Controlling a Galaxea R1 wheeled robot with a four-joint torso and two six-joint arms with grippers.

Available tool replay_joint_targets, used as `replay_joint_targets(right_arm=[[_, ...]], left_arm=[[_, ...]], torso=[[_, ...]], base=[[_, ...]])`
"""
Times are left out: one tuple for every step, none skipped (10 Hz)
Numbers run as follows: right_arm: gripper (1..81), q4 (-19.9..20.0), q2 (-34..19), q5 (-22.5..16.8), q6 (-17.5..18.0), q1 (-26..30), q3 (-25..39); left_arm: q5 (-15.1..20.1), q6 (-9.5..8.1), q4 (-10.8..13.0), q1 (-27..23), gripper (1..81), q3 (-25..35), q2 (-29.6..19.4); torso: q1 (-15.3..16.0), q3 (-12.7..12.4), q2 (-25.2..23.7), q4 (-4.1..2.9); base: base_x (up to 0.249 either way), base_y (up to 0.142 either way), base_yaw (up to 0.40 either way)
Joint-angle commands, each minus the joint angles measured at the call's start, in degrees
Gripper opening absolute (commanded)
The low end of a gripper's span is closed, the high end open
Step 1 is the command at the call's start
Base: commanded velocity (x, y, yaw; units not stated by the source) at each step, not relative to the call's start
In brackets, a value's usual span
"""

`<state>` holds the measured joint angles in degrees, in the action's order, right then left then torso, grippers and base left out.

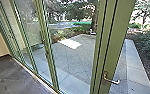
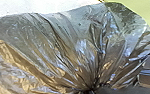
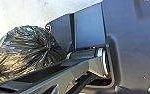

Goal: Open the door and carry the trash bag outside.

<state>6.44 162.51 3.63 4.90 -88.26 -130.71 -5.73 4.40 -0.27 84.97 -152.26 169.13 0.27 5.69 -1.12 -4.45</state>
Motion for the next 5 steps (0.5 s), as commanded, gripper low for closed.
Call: replay_joint_targets(right_arm=[[81.1,0.1,-16.4,0.0,0.0,0.5,22.2],[81.1,0.4,-20.7,1.5,0.1,0.7,27.8],[81.1,0.3,-23.4,1.6,0.1,0.8,31.1],[81.1,0.3,-26.8,2.1,0.1,0.8,34.9],[81.1,0.7,-29.7,3.1,0.2,0.8,37.5]], left_arm=[[3.0,-0.09,-0.3,-2.0,1.0,1.3,-0.8],[3.2,-0.18,-0.4,-2.0,1.0,1.4,-0.7],[3.2,-0.09,-0.3,-2.0,1.0,1.4,-0.6],[3.2,-0.01,-0.3,-2.0,1.0,1.4,-0.5],[3.2,0.08,-0.2,-2.0,1.0,1.4,-0.4]], torso=[[0.0,0.0,0.0,0.00],[0.0,0.0,0.0,0.00],[0.0,0.0,0.0,0.00],[0.0,0.0,0.0,0.00],[0.0,0.0,0.0,0.00]], base=[[0.000,0.000,0.000],[0.000,0.000,0.000],[0.000,0.000,0.000],[0.000,0.000,0.000],[0.000,0.000,0.000]])
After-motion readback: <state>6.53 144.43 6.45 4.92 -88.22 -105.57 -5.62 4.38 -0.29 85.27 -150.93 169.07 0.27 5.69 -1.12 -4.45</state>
